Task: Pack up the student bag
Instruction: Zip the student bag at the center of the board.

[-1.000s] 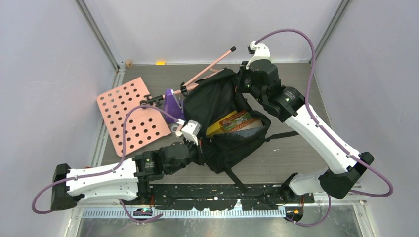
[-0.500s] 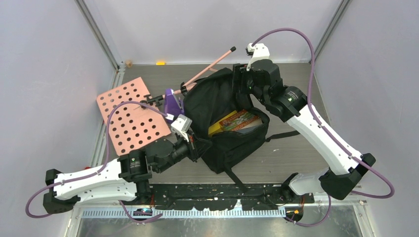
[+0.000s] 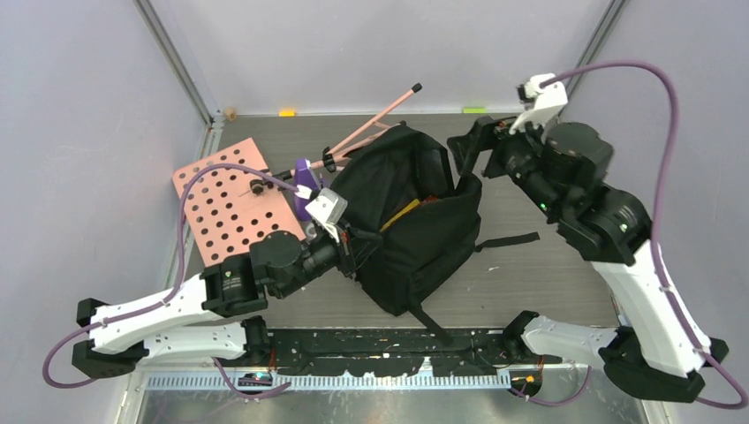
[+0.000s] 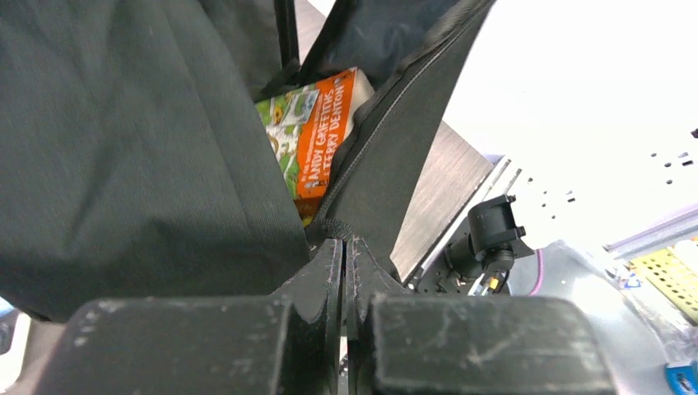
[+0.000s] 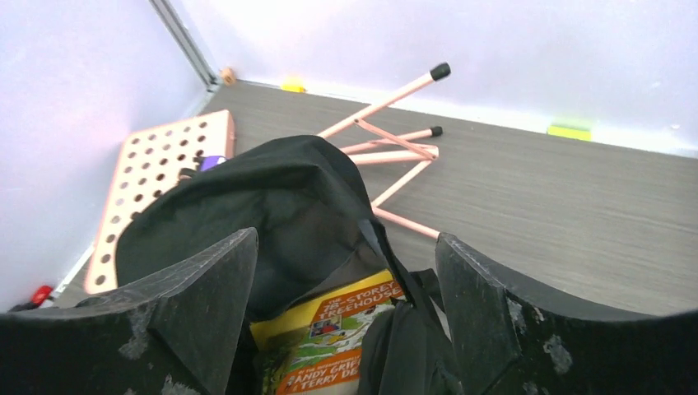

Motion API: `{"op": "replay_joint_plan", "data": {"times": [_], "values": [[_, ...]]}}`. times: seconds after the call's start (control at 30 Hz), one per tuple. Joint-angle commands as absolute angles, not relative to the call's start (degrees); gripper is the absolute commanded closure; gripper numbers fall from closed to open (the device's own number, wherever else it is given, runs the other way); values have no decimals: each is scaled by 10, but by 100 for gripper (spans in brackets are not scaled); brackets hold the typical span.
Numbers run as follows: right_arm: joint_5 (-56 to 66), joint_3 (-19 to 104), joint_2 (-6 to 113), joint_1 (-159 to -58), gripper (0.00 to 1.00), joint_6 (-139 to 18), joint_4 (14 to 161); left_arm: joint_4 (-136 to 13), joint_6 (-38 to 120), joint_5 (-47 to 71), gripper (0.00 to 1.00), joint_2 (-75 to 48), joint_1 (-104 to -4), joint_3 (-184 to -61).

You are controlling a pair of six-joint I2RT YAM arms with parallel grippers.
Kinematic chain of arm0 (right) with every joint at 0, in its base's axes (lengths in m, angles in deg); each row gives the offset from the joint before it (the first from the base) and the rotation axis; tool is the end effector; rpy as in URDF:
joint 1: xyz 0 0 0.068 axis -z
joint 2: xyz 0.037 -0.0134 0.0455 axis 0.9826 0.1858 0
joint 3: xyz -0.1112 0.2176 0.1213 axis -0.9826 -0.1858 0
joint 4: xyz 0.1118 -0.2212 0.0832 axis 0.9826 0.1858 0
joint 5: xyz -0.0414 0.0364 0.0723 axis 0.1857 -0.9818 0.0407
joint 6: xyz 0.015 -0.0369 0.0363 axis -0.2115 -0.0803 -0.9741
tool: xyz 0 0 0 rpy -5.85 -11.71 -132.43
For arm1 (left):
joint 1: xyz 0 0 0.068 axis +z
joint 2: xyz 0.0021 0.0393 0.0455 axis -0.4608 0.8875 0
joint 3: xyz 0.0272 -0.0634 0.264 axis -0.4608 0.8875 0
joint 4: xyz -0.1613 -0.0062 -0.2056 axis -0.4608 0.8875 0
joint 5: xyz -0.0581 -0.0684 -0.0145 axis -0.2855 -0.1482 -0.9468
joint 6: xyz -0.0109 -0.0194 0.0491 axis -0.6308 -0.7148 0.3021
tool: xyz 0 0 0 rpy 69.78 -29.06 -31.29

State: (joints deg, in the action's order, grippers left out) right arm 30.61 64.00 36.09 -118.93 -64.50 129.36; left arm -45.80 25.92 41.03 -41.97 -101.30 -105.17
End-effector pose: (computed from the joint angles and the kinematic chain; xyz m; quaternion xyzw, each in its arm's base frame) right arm 0.1456 0.1064 0.5175 -0.0889 0.7534 0.1681 0.6294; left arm 0.0624 -0.1699 0.3889 0.1798 0.7177 -0.4212 0.5246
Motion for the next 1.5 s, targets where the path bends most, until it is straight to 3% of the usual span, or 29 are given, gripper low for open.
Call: {"op": "replay_joint_plan", "data": {"times": [0.0,0.3,0.6,1.1,1.2,1.33,1.47], "values": [[258,639,325,-1188,15,-641,1263,-523,333,398,100,-416,-1014,-1132],[1,548,278,-1188,15,-596,1149,-483,425,381,100,-340,-994,-1263],[-186,446,257,-1188,17,-588,1014,-493,348,215,100,-275,-858,-1318],[-205,270,206,-1189,29,-555,875,-422,326,-20,100,-287,-825,-1362],[-197,255,198,-1189,33,-546,845,-405,320,-26,100,-300,-825,-1350],[-194,240,191,-1191,46,-544,823,-414,290,-20,100,-315,-825,-1329],[-204,235,180,-1194,49,-540,825,-428,269,-15,100,-333,-824,-1306]]}}
